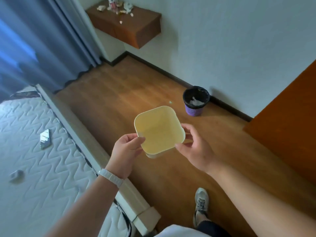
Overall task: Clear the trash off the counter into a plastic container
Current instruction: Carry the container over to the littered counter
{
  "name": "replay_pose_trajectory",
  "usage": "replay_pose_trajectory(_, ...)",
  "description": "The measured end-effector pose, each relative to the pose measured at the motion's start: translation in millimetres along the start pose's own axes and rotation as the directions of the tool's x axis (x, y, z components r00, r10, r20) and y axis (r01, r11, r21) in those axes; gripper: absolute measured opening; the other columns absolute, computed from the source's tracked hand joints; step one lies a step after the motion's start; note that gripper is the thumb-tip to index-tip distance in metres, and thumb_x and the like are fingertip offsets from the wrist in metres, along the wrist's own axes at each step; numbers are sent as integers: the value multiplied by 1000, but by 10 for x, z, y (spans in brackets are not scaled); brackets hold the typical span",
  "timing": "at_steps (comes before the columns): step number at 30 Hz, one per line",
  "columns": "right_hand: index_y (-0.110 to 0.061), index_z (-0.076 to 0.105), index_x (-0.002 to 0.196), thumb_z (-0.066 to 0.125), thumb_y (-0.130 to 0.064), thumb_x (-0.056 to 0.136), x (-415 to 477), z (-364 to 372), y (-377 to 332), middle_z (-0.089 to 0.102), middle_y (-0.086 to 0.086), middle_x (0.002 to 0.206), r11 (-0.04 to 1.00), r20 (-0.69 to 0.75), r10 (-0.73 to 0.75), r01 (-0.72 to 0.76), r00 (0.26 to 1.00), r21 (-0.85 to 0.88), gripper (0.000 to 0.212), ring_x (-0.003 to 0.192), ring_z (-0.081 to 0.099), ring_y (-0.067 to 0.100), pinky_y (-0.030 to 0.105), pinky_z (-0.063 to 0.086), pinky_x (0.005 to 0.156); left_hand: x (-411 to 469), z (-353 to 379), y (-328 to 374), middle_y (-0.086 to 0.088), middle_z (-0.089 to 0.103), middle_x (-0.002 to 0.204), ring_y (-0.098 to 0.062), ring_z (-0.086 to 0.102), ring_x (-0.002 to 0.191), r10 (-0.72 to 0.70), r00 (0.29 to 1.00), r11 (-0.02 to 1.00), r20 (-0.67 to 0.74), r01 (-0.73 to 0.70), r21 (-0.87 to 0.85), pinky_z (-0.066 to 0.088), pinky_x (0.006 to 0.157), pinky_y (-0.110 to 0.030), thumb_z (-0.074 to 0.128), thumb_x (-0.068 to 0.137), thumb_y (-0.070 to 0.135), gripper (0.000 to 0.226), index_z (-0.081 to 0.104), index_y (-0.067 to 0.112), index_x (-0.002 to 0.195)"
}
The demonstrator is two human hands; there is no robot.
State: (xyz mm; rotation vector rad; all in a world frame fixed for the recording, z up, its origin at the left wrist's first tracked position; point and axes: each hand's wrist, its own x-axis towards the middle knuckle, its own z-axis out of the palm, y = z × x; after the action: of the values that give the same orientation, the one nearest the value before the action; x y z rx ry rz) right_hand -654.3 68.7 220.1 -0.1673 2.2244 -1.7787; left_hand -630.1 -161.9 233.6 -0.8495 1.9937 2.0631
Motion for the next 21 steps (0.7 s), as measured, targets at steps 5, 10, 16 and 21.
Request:
replay_pose_trajectory(5, -28, 51, 126, 71, -14, 85, 340, -547, 72, 63, -13, 116, 1000, 78, -5, 7, 997, -16, 48, 107, 59, 3, 32, 54, 89, 61, 509, 81, -12, 77, 89, -19, 74, 76, 7, 999, 999, -39, -9, -45, 61, 74, -37, 75, 82, 22, 51, 62, -9, 120)
replay_pose_trajectory(10, -31, 50, 124, 70, -11, 86, 518, -783, 4, 63, -12, 115, 1000, 135, -27, 27, 990, 1, 48, 105, 60, 3, 35, 54, 90, 84, 709, 184, -12, 76, 89, -18, 74, 73, -9, 996, 995, -93, 0, -102, 60, 70, -34, 71, 92, 10, 40, 57, -9, 124)
replay_pose_trajectory(16, -27, 50, 127, 71, -13, 86, 697, -871, -57, 63, -12, 117, 999, 162, -33, 38, 986, -28, 49, 106, 60, 3, 29, 53, 91, 217, 734, 259, -21, 73, 105, -31, 72, 89, 2, 993, 990, -118, -19, -141, 59, 86, -48, 75, 88, 8, 34, 58, -3, 115)
replay_pose_trajectory(21, -31, 50, 125, 71, -14, 86, 915, -840, -70, 62, -13, 117, 998, 151, -28, 37, 988, -59, 48, 106, 59, 1, 25, 52, 89, 487, 709, 323, -22, 75, 110, -33, 73, 94, -15, 998, 984, -56, 5, -179, 58, 92, -54, 76, 80, 15, 52, 58, -5, 124)
